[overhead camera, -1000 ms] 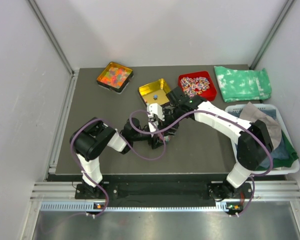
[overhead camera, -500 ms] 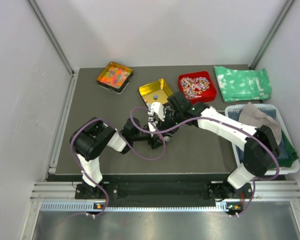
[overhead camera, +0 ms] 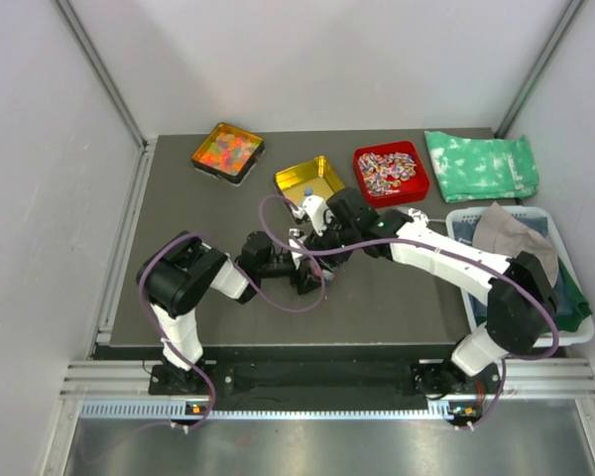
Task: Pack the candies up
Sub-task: Screw the bottle lid onto the packing bottle.
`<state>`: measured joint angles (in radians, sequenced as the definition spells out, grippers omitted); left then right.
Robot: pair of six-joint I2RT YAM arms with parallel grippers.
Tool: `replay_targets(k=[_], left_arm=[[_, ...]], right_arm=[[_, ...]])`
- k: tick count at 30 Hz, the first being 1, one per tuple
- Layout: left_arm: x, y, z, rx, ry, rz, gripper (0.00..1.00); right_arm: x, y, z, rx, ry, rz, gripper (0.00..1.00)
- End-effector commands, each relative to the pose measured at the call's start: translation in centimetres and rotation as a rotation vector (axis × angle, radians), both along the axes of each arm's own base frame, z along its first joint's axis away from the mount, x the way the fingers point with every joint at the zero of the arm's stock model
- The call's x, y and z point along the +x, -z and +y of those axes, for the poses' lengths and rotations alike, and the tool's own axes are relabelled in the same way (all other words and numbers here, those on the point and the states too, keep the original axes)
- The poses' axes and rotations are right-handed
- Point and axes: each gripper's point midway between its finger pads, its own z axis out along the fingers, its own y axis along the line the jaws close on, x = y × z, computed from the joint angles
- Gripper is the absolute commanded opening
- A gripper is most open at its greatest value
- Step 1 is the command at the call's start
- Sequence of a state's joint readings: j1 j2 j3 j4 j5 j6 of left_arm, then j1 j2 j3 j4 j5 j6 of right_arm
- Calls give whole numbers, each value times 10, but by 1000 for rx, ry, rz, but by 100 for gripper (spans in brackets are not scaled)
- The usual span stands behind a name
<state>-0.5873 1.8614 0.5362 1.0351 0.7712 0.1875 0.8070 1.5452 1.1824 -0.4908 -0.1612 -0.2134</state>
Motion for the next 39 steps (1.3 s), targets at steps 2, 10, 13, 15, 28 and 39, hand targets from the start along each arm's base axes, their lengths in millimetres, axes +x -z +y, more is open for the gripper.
replay_targets(k=[2, 10, 13, 15, 28, 39], left_arm=[[1, 19, 0, 77, -38, -26, 64], [1, 20, -1, 78, -35, -23, 64], [1, 19, -2, 77, -34, -23, 64], [1, 19, -2, 77, -34, -24, 64], [-3, 20, -3, 75, -10, -16, 64], [-23, 28, -10, 67, 114, 52, 64]], right_arm=[[-6, 6, 36, 43, 101, 85, 68], [-5, -11, 28, 32, 3, -15, 99], [0, -14, 20, 21, -29, -46, 99], [1, -19, 18, 32, -65, -48, 99], [20, -16, -12, 29, -416, -123, 99], [7, -18, -7, 163, -561, -124, 98]])
